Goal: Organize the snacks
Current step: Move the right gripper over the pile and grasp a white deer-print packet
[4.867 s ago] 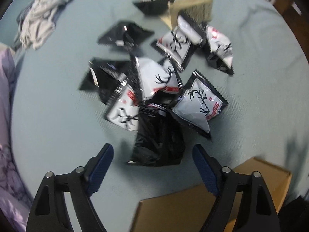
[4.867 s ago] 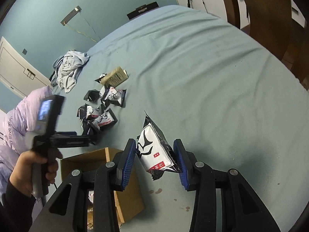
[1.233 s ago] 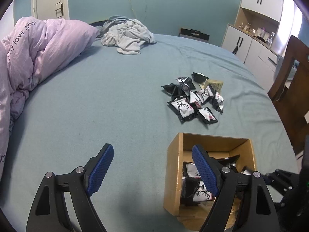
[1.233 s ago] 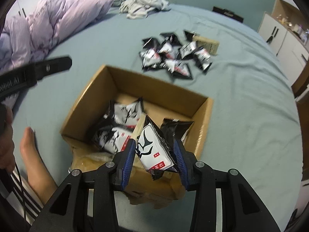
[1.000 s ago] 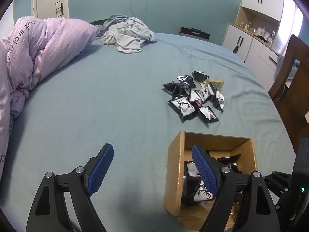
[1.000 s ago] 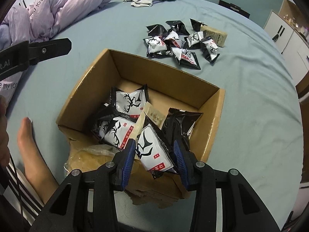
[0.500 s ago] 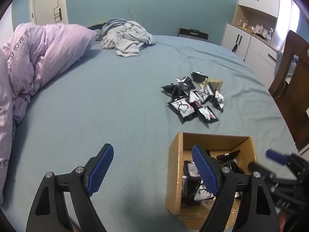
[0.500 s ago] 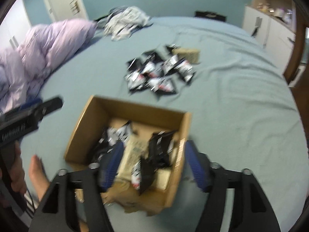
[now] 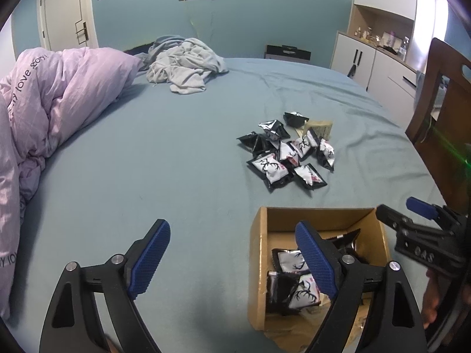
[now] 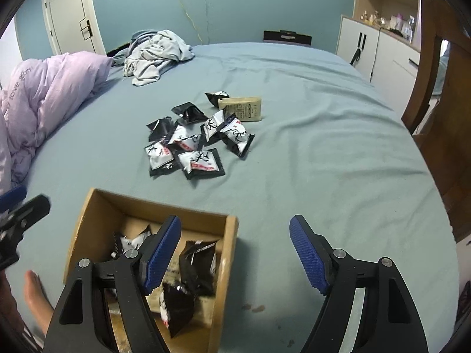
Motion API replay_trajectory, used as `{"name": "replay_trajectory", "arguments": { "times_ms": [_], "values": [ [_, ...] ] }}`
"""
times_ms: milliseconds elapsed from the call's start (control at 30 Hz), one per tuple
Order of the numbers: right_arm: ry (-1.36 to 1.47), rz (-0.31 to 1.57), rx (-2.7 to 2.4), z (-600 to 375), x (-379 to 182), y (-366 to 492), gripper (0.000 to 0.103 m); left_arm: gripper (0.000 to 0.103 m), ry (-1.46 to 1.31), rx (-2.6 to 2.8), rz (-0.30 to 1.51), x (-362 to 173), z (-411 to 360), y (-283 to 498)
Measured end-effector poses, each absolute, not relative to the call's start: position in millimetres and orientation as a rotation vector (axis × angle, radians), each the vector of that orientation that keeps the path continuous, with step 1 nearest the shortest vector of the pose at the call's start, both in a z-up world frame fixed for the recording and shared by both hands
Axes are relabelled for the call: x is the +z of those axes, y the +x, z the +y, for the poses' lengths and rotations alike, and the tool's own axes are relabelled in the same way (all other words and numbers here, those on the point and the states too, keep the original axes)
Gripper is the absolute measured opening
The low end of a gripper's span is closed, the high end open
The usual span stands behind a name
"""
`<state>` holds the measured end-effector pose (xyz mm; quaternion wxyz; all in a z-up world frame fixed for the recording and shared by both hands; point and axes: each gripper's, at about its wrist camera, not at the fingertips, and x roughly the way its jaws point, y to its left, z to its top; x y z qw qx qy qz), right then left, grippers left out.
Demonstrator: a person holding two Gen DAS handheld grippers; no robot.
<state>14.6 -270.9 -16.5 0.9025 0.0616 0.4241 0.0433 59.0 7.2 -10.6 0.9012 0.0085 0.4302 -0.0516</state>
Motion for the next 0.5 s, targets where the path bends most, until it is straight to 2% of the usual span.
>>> {"name": "replay_trajectory", "arguments": {
  "times_ms": [400,500],
  "values": [
    [0.279,0.917,0.061,-299.8,-32.0,82.2,0.076,0.091,0.022,-0.120,0.914,-17.5,-1.9,69.9],
    [0.258,0.893,0.044,-301.1,-35.6,97.3,0.076,0.096,0.038,-0.116,0.908,-17.9,-3.3,72.7]
  ]
}}
